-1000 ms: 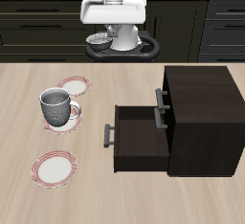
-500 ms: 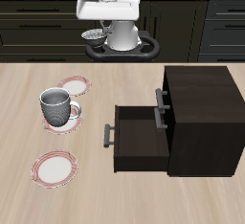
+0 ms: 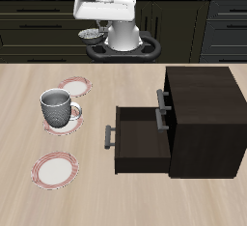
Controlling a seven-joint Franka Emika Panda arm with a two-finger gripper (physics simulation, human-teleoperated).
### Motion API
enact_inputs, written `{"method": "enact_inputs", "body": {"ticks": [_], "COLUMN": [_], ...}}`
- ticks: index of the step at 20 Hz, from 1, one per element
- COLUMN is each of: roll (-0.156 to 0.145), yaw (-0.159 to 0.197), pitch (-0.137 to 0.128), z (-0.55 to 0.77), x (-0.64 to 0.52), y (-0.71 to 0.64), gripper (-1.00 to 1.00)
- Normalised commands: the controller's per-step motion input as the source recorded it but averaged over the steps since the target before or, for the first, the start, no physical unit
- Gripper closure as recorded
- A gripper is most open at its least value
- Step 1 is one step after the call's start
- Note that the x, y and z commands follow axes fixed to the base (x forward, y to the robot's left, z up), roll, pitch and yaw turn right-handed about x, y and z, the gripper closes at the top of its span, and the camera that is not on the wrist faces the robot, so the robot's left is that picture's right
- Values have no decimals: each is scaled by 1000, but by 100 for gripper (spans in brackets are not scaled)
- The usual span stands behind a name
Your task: Place the bowl on the nearest plate relative to the robot
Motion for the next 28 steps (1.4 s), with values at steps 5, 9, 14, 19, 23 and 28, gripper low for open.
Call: {"method": "enact_inputs", "body": {"ticks": [5,9,14,19,23,28], "roll": [-11,-58,-24,-36,-8,-28], "yaw": [-4,-16,-34,-27,-13,-29], "pitch": [-7,1,39,57,57,33], "z": [-10,-89,-130,-71,16,-42], "x": [-151,-230,-162,-122,-36,-1], "y": [-84,-281,-193,-343,-298,-261], "gripper": [100,100,100,100,100,100]}}
